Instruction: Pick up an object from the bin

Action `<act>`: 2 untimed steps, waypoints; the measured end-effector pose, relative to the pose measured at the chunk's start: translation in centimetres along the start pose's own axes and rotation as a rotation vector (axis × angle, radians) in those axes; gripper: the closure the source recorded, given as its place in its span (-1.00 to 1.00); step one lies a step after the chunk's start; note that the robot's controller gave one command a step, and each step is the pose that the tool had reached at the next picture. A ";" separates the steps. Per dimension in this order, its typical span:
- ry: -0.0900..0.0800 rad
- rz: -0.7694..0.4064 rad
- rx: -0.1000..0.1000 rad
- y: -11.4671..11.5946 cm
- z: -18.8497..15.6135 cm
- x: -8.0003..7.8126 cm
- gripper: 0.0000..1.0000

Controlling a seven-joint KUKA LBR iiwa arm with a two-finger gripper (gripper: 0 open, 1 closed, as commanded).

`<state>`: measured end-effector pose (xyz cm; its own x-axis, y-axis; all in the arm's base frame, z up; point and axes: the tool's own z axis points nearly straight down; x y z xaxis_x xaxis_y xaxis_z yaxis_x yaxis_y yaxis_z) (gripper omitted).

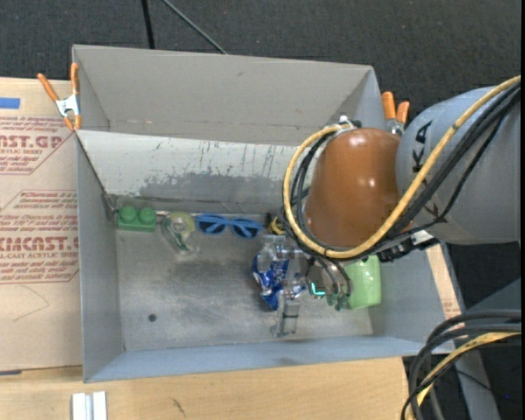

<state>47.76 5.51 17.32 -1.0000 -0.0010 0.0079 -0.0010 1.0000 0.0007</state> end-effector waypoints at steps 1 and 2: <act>-0.003 -0.109 0.001 -0.8 7.0 -3.1 -1.00; -0.010 -0.420 0.002 -0.7 6.4 -5.3 -1.00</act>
Offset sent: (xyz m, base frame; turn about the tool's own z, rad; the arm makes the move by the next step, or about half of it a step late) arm 0.0311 -0.0079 -0.0669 -0.1079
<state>53.00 4.82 10.92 -0.9128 -0.4083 -0.0024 -0.4083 0.9128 -0.0002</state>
